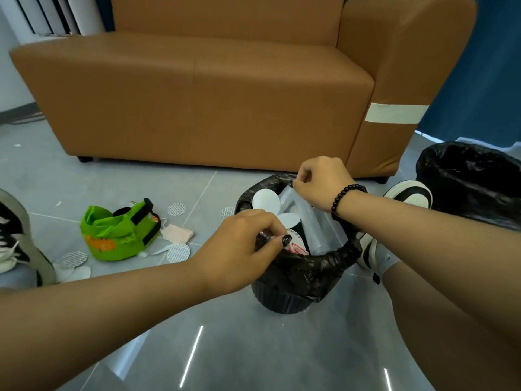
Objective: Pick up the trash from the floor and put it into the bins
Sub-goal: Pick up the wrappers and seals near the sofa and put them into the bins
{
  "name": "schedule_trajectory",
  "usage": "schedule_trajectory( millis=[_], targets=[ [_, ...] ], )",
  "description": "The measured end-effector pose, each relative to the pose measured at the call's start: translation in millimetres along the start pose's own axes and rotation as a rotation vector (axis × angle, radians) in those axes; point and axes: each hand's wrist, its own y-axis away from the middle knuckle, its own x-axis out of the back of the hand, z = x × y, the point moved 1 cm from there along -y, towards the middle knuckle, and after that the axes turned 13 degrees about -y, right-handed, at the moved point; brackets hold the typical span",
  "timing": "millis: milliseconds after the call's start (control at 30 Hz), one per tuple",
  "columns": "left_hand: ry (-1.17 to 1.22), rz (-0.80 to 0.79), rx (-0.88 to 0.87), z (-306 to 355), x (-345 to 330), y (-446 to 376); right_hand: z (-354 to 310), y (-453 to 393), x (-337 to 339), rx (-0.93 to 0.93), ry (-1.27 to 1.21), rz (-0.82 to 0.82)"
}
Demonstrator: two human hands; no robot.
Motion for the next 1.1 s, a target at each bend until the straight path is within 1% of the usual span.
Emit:
schedule_trajectory(
  millis=[100, 200, 300, 400, 533, 633, 700, 767, 900, 1100],
  targets=[
    [0.187, 0.009, 0.203, -9, 12, 13, -23, 6, 3, 0.026, -0.078, 0.029],
    [0.257, 0.021, 0.363, -30, 24, 31, -49, 12, -3, 0.031, -0.205, 0.033],
    [0.326, 0.013, 0.513, -56, 37, 58, -80, 17, -19, 0.027, -0.33, -0.014],
    [0.304, -0.018, 0.634, -87, 47, 89, -109, 24, -45, 0.085, -0.303, -0.107],
    [0.241, -0.094, 0.784, -131, 51, 126, -129, 35, -93, 0.155, -0.195, -0.282],
    [0.111, -0.214, 0.879, -172, 47, 142, -132, 40, -134, 0.148, -0.106, -0.428],
    [0.008, -0.247, 0.942, -200, 46, 149, -134, 41, -166, 0.113, -0.081, -0.505],
    [-0.086, -0.264, 0.96, -224, 45, 151, -132, 40, -192, 0.065, -0.08, -0.527],
    [-0.243, -0.351, 0.973, -279, 44, 153, -135, 32, -245, 0.015, -0.082, -0.544],
    [-0.432, -0.351, 1.004, -352, 46, 138, -131, 10, -306, -0.045, -0.038, -0.572]
  ],
)
